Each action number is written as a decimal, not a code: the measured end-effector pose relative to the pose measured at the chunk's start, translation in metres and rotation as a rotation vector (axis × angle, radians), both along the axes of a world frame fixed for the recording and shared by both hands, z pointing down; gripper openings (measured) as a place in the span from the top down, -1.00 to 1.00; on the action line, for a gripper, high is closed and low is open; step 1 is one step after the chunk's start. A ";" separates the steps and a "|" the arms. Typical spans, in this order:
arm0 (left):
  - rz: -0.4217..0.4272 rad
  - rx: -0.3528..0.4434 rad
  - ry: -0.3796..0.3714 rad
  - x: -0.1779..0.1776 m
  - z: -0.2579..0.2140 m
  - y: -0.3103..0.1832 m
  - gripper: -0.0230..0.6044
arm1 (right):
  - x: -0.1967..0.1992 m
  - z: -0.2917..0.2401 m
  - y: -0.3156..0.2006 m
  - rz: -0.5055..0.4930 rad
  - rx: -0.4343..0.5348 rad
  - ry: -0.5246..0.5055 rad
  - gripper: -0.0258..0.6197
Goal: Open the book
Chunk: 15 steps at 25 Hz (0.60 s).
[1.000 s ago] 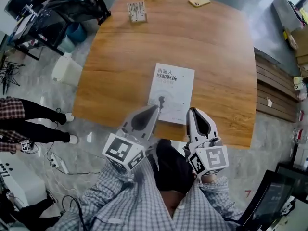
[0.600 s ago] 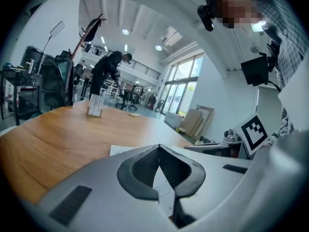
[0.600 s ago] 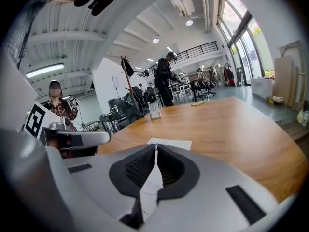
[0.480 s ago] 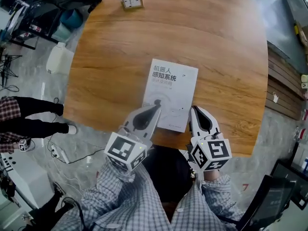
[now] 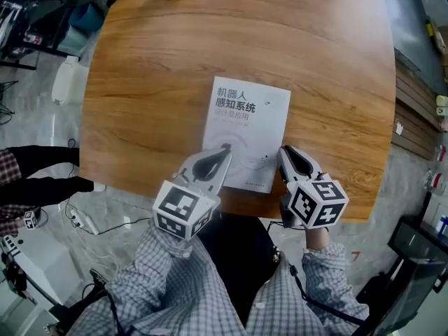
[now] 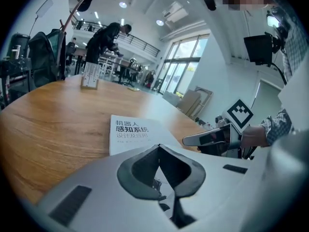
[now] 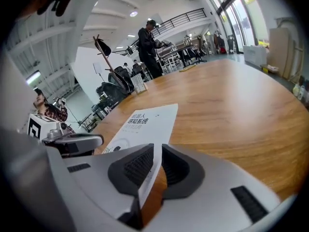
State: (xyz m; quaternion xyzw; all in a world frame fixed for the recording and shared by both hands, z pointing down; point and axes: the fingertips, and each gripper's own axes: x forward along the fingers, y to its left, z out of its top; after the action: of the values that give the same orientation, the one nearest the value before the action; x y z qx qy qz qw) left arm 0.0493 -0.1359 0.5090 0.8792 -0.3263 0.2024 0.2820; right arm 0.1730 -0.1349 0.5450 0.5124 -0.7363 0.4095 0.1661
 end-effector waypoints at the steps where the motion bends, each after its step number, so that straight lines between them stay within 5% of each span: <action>1: 0.007 -0.006 -0.005 0.000 0.003 0.001 0.93 | -0.001 0.004 0.001 0.005 -0.026 -0.027 0.79; 3: 0.016 -0.013 -0.016 -0.001 0.007 0.001 0.93 | -0.005 0.009 0.003 0.014 -0.082 -0.097 0.55; 15: 0.021 -0.058 -0.030 -0.005 0.021 -0.003 0.93 | -0.006 0.026 0.002 -0.013 -0.214 -0.157 0.70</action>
State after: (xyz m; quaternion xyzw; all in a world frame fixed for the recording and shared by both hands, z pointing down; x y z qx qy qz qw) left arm 0.0448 -0.1389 0.5302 0.8709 -0.3154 0.2281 0.3002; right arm 0.1669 -0.1333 0.5707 0.4534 -0.7025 0.5235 0.1643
